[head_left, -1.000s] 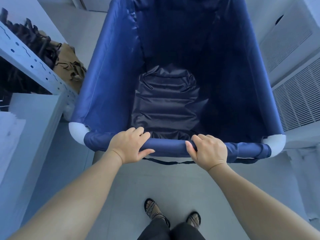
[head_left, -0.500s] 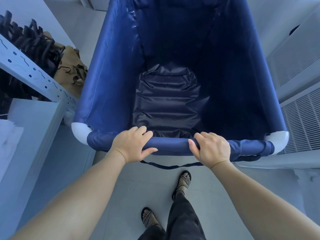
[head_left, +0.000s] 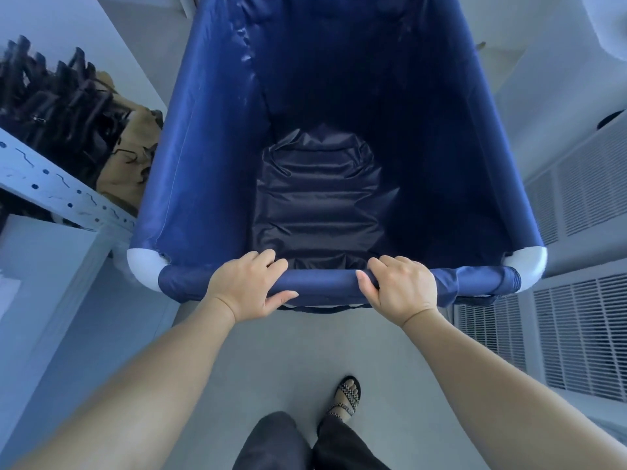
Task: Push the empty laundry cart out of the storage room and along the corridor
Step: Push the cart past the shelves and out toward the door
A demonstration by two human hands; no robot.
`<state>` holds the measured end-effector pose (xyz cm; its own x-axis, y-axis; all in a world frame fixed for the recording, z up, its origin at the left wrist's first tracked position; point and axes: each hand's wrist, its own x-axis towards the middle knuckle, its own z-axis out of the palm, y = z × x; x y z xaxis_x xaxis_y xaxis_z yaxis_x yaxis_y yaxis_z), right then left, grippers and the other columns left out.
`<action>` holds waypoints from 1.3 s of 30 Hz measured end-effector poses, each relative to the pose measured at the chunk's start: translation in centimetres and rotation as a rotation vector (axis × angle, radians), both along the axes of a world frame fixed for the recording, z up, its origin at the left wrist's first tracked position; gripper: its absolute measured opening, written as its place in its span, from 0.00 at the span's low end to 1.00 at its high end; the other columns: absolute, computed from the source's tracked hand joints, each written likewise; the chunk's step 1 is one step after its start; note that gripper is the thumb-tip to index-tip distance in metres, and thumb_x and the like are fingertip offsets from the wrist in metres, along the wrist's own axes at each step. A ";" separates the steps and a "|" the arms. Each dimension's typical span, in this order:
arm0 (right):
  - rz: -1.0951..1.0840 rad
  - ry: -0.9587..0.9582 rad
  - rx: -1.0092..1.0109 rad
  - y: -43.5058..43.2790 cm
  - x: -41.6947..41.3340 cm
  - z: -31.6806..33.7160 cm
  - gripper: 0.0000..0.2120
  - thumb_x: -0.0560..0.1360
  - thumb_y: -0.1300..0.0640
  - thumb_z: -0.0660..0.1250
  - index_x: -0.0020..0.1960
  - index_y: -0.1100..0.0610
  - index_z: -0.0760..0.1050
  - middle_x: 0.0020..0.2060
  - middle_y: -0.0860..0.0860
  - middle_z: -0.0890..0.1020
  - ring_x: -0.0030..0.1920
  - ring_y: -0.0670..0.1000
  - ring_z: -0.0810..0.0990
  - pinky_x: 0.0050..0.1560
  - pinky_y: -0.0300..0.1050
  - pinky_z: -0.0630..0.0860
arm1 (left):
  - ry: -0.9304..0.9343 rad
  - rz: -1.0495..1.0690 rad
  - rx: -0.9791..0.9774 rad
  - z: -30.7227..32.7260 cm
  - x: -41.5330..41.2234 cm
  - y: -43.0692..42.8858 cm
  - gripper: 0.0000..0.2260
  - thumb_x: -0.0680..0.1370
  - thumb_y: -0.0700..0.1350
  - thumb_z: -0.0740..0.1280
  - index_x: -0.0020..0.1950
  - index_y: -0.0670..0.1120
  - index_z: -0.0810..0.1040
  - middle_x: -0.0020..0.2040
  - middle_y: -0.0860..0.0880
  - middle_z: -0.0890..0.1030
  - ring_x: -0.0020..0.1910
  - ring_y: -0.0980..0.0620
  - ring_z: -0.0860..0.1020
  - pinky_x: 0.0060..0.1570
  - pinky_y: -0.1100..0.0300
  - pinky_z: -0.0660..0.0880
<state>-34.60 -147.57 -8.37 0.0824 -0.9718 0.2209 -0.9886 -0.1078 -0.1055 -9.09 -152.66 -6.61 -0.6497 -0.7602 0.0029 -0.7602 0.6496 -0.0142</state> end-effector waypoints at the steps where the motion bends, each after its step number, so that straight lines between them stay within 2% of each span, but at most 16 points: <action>1: 0.007 0.001 0.006 -0.7 -0.3 0.0 0.23 0.74 0.45 0.53 0.30 0.58 0.73 0.22 0.52 0.72 0.23 0.55 0.70 0.25 0.42 0.62 | -0.002 0.010 0.001 0.0 -0.2 -0.6 0.18 0.65 0.58 0.73 0.37 0.44 0.74 0.32 0.49 0.72 0.24 0.49 0.69 0.20 0.64 0.57; 16: 0.019 0.043 0.028 -13.9 -2.6 0.1 0.21 0.74 0.46 0.54 0.30 0.58 0.73 0.22 0.52 0.72 0.24 0.55 0.70 0.26 0.42 0.60 | 0.060 0.016 0.002 -0.4 -2.0 -13.1 0.19 0.66 0.61 0.70 0.37 0.46 0.74 0.33 0.51 0.73 0.26 0.50 0.71 0.19 0.63 0.57; 22: -0.075 -0.010 0.040 -19.7 -2.3 0.1 0.21 0.74 0.47 0.54 0.31 0.58 0.73 0.23 0.52 0.72 0.25 0.55 0.69 0.26 0.45 0.65 | 0.084 -0.007 0.014 -0.4 -2.3 -19.8 0.19 0.66 0.61 0.70 0.37 0.46 0.73 0.32 0.51 0.72 0.26 0.51 0.70 0.20 0.63 0.58; 27: -0.108 -0.005 0.017 -23.4 -2.3 0.1 0.20 0.73 0.48 0.54 0.30 0.58 0.73 0.22 0.52 0.72 0.24 0.56 0.69 0.27 0.43 0.62 | 0.096 -0.027 0.012 -0.4 -2.6 -24.2 0.19 0.67 0.62 0.70 0.37 0.46 0.73 0.33 0.51 0.72 0.26 0.50 0.71 0.21 0.63 0.58; 37: -0.121 0.003 -0.001 -29.5 -2.7 -0.2 0.19 0.73 0.48 0.55 0.30 0.58 0.73 0.22 0.52 0.72 0.24 0.56 0.69 0.26 0.42 0.63 | 0.046 -0.056 0.043 -0.5 -3.2 -31.2 0.19 0.68 0.61 0.68 0.39 0.45 0.73 0.35 0.50 0.73 0.28 0.49 0.71 0.21 0.62 0.61; 39: -0.120 0.002 0.010 -31.0 -3.0 -0.2 0.19 0.73 0.48 0.55 0.30 0.58 0.73 0.22 0.52 0.72 0.24 0.56 0.69 0.27 0.41 0.61 | 0.025 -0.052 0.076 -0.6 -3.5 -32.9 0.20 0.70 0.63 0.64 0.41 0.46 0.72 0.36 0.51 0.73 0.30 0.50 0.69 0.22 0.60 0.62</action>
